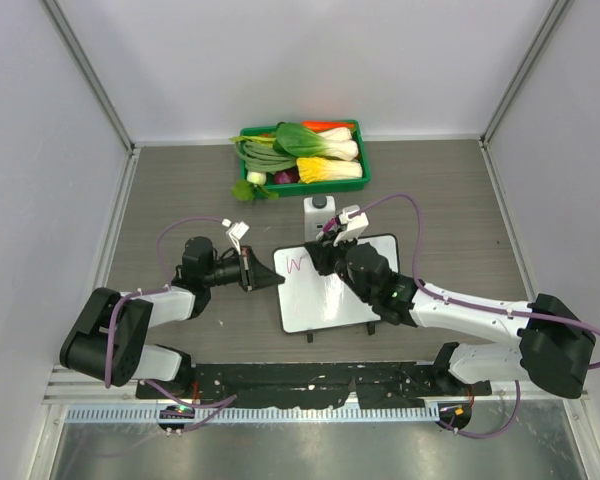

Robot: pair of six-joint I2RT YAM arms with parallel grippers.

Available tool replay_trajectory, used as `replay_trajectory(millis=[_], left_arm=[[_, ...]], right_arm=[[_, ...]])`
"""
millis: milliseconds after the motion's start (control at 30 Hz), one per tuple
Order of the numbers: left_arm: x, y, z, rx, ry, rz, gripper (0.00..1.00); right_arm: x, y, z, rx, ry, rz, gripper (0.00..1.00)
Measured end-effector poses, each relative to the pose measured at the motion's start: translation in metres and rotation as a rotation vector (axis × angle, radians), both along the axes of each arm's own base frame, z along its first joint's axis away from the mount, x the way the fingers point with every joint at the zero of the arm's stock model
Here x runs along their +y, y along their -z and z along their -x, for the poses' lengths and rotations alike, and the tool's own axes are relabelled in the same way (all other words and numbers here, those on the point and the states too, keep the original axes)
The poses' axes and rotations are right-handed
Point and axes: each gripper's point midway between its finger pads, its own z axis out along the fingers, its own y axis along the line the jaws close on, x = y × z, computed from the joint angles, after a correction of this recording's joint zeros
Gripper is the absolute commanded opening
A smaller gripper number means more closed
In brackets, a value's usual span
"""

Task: Write a sentence on the whiteboard
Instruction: Write on the whiteboard at the whiteboard stand.

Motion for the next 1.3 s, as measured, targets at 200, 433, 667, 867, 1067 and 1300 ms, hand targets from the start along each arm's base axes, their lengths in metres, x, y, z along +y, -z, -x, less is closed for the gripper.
replay_trajectory(millis=[200, 433, 667, 867, 1067, 1300], left_arm=[[0.000, 0.000, 0.000, 0.000, 0.000, 0.000, 0.00], [-0.001, -0.002, 0.001, -0.006, 0.012, 0.006, 0.00], [-0.001, -0.002, 0.002, -0.006, 0.015, 0.007, 0.00], [-0.001, -0.002, 0.002, -0.006, 0.015, 0.007, 0.00], [-0.001, -0.002, 0.002, -0.006, 0.016, 0.007, 0.00], [-0.001, -0.002, 0.002, -0.006, 0.016, 0.007, 0.00]], right_arm=[[0.000, -0.001, 0.001, -0.002, -0.002, -0.003, 0.01], [-0.008, -0.002, 0.008, -0.018, -0.018, -0.027, 0.01], [-0.010, -0.003, 0.008, -0.021, -0.014, -0.030, 0.01], [-0.009, -0.001, 0.009, -0.018, -0.023, -0.030, 0.01], [-0.012, 0.001, 0.012, -0.013, -0.028, -0.031, 0.01], [-0.019, 0.008, 0.017, -0.005, -0.026, -0.030, 0.01]])
